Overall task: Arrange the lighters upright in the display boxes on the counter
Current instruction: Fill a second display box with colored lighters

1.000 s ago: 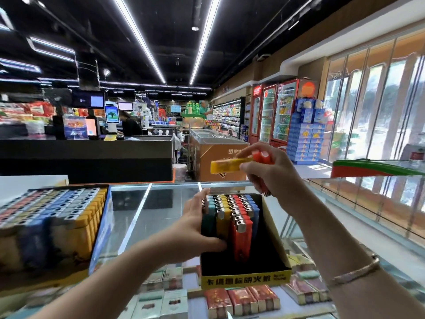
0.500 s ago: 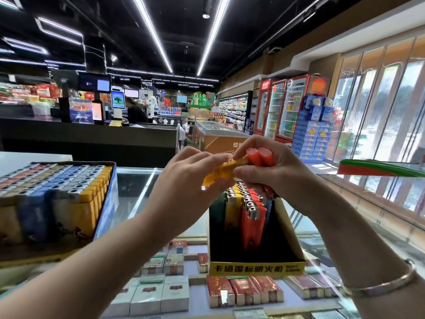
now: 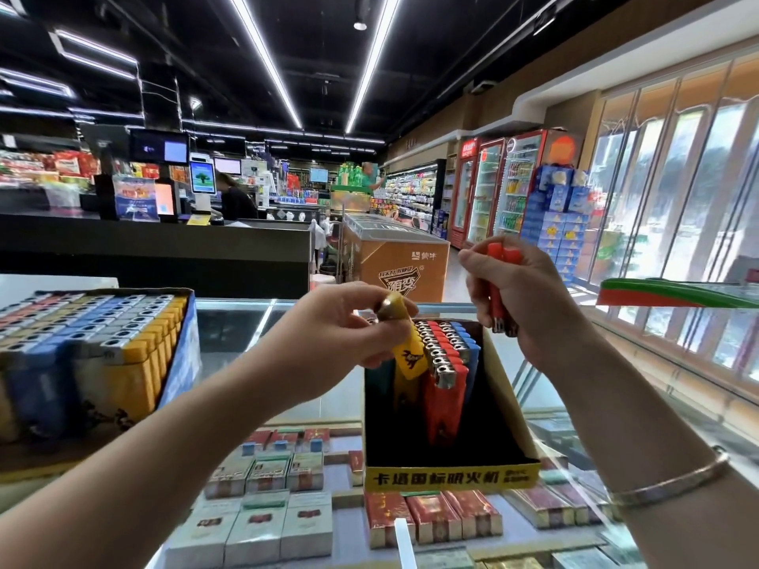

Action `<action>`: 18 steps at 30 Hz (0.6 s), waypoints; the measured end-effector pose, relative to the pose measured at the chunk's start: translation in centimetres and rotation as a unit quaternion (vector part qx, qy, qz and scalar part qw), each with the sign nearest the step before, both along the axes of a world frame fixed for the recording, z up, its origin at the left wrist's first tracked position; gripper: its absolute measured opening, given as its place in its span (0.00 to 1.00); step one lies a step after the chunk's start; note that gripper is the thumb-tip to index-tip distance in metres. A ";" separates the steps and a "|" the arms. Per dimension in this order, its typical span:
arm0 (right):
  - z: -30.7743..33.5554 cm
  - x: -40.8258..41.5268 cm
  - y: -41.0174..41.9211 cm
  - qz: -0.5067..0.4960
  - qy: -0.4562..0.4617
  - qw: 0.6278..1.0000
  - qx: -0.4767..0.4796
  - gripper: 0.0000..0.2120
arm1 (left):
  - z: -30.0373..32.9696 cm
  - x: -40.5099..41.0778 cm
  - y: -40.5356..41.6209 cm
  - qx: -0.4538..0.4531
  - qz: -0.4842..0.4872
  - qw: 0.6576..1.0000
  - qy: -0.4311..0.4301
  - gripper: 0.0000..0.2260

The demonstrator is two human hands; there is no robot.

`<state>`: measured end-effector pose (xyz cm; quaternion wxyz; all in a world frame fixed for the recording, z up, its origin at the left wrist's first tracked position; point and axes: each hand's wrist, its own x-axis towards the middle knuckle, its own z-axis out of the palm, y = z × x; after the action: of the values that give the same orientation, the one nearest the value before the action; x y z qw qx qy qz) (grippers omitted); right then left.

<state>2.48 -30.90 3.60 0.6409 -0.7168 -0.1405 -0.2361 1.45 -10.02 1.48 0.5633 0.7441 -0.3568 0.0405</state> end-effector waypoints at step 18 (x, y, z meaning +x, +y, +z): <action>-0.4 0.1 1.0 -0.006 0.011 1.000 0.013 0.05 | -2.0 -0.5 -1.5 0.171 0.134 0.935 -0.282 0.10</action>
<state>2.61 -29.94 3.18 0.6506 -0.7116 -0.1257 -0.2337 0.99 -11.49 -0.51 0.2931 0.8284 -0.3991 0.2620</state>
